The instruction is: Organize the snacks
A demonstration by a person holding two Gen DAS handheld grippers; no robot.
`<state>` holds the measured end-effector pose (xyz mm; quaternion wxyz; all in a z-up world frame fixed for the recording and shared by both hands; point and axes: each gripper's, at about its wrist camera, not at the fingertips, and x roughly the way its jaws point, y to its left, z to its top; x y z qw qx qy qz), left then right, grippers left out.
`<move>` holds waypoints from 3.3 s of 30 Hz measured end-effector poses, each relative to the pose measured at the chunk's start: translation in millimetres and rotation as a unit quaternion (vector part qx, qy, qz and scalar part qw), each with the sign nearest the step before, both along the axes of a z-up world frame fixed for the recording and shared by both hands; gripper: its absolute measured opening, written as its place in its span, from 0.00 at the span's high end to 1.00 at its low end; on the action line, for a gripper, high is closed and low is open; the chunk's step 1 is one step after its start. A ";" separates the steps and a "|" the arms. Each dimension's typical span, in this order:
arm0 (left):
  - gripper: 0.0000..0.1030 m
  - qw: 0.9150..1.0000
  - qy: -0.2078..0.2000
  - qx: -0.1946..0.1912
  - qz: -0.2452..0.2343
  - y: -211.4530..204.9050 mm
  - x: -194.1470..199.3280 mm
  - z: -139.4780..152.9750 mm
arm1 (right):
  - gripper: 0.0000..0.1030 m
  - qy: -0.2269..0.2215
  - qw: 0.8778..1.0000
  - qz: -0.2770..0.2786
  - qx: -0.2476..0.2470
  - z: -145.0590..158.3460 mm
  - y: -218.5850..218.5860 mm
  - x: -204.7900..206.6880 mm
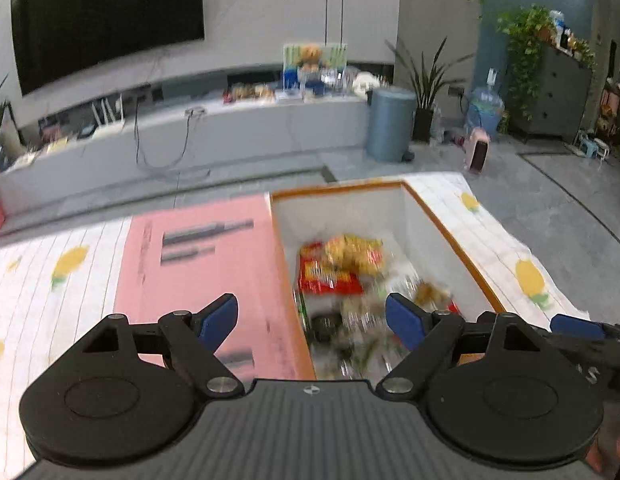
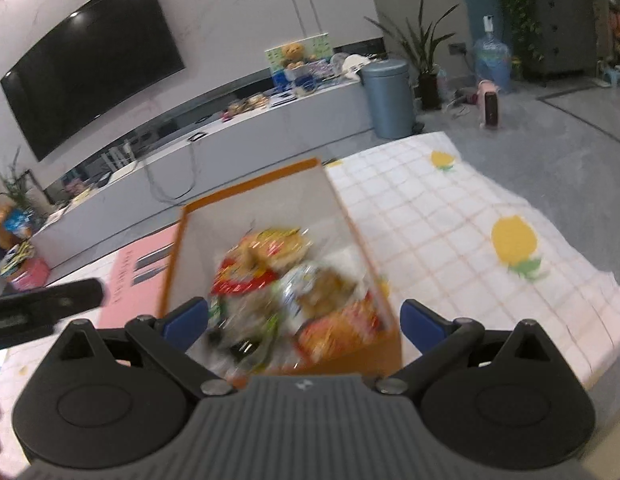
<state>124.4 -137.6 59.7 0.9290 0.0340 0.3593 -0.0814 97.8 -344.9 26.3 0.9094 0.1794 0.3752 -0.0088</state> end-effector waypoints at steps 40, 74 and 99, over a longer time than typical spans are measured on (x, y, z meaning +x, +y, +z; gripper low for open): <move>0.05 1.000 -0.003 -0.009 0.024 -17.2 -58.0 18.2 | 0.03 0.030 0.995 0.030 -0.089 47.6 32.0 -39.2; 0.06 0.999 0.023 -0.026 0.019 -14.1 -71.6 14.7 | 0.03 0.050 0.993 0.043 -0.101 47.2 39.9 -54.5; 0.06 0.999 0.026 -0.032 0.017 -12.7 -70.6 10.5 | 0.03 0.053 0.992 0.043 -0.104 43.8 44.3 -54.8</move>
